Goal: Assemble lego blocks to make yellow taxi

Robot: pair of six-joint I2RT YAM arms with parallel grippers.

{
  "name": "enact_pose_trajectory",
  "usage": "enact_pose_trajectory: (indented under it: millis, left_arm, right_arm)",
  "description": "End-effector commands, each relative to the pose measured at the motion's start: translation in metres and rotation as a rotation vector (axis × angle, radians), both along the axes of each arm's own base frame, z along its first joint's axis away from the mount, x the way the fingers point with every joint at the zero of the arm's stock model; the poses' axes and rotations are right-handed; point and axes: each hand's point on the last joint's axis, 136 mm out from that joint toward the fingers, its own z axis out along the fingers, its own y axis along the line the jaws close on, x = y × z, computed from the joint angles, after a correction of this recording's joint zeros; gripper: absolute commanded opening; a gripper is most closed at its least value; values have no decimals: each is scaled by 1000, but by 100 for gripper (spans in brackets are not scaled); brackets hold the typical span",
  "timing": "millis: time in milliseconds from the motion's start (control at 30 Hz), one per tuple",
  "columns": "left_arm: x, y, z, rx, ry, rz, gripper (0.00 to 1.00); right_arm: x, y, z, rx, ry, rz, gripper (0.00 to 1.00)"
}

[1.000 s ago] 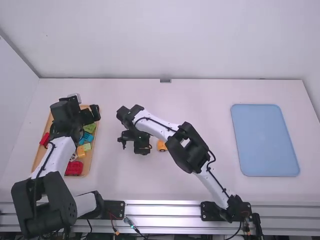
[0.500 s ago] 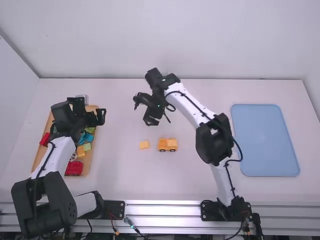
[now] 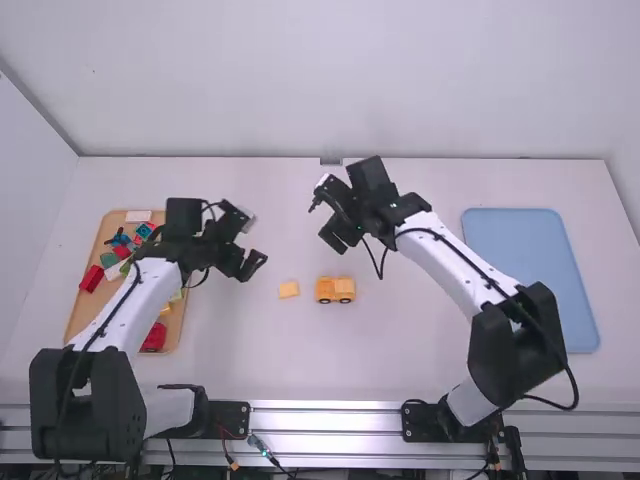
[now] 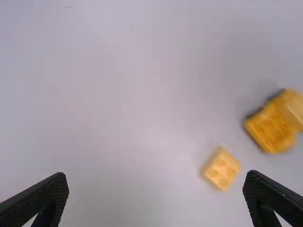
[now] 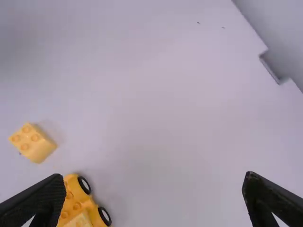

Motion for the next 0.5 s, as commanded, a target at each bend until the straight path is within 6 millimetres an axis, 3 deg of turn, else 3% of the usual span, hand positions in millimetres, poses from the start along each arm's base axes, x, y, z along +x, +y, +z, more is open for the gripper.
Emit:
enact_pose_trajectory:
  millis: [0, 100, 300, 467]
  left_arm:
    - [7, -15, 2, 218, -39, -173, 99]
    - [4, -27, -9, 332, 11, -256, 99]
    - [-5, -42, -62, 633, 159, -464, 99]
    - [-15, -47, -87, 687, 230, -515, 99]
  right_arm:
    - [-1, -24, 12, 30, -37, -81, 99]
    - [0, -40, 13, 61, -51, -143, 99]
    - [5, -85, 7, 149, -79, -314, 99]
    - [6, -110, 0, 187, -119, -385, 99]
